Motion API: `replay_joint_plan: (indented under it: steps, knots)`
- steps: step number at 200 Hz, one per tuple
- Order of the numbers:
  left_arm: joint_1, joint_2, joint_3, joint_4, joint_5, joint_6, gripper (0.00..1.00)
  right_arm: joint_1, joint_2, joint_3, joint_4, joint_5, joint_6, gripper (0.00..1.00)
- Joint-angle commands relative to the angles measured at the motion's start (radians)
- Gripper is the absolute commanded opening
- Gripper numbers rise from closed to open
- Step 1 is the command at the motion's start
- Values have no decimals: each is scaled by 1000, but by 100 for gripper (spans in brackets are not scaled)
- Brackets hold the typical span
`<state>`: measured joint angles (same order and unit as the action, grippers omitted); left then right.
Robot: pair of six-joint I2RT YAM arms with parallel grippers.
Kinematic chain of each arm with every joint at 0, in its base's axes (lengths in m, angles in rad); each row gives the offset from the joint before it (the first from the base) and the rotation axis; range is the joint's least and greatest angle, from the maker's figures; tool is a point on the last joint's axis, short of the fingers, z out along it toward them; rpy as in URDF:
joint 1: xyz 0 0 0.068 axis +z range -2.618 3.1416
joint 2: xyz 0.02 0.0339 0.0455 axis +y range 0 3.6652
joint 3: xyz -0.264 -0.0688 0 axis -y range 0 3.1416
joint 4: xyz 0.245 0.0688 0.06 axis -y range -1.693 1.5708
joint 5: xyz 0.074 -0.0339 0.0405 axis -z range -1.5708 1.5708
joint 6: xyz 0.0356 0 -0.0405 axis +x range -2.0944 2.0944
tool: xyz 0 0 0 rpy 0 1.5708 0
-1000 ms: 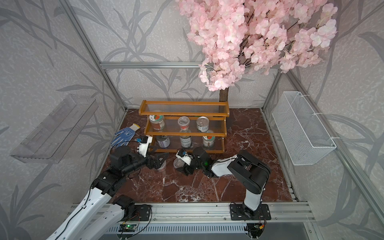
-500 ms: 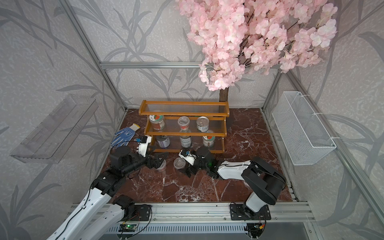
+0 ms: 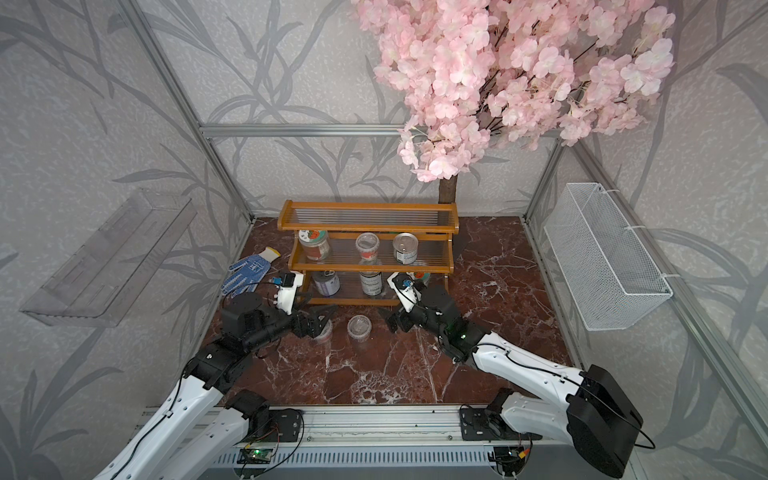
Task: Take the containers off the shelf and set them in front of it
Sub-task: 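Place the container at the center of the board, then pick up a container from the shelf.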
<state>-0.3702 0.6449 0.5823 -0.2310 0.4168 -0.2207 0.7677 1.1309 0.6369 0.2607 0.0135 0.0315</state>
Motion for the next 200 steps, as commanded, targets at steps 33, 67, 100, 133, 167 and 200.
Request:
replay_joint_plan:
  steps: [33, 67, 100, 133, 167, 200]
  knots:
    - [6, 4, 11, 22, 10, 11, 100, -56, 71, 148, -85, 313, 75, 99]
    - [6, -4, 14, 16, 9, 9, 100, -105, 155, 201, -8, 289, 54, 99]
    - [6, -3, 29, 2, 6, 22, 100, -138, 247, 265, 27, 299, 57, 99]
    - [6, -4, 22, 1, 6, 20, 100, -149, 318, 300, 95, 274, 28, 99]
    - [6, 4, 28, -8, 5, 30, 100, -162, 368, 333, 113, 258, 33, 99]
    - [6, 13, 28, 0, 5, 31, 100, -169, 414, 359, 107, 286, 27, 99]
